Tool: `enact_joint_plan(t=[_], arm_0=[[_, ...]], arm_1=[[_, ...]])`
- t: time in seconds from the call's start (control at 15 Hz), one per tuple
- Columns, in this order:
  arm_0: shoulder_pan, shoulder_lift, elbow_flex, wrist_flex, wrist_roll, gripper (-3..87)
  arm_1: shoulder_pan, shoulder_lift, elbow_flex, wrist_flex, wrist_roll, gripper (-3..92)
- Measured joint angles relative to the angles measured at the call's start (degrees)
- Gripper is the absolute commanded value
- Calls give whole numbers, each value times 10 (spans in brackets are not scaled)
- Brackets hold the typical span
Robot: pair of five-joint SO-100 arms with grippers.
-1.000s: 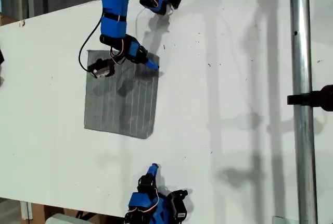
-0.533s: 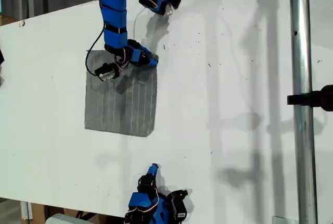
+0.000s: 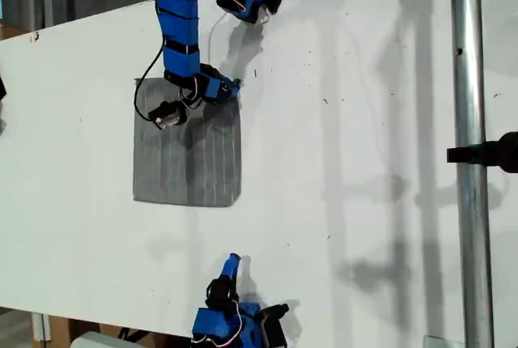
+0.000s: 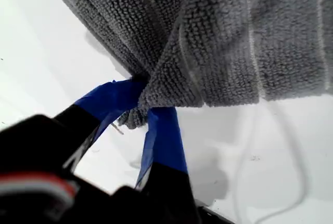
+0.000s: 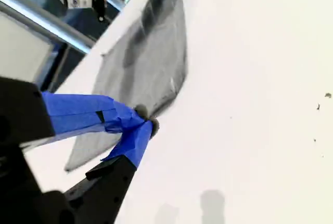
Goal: Grasp corners of a towel and fold twice.
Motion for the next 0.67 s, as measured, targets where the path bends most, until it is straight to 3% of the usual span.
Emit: enact_joint_plan(t=[0.27,0.47,0.53,0.6,0.67], arm_0=[[-7,-467,-319,-23,116,-30],[-50,-759,-550,6,292,7],[-75,-843,-612,15,334,224],[-100,-911,-670,35,367,366],[-121,-973,-730,55,380,416]], arm_1=[[-1,0,0,-5,0,-2],[-2,0,0,-5,0,-2],[-3,0,0,-5,0,-2],[-4,0,0,-5,1,-2],[-6,0,1,-8,1,-2]])
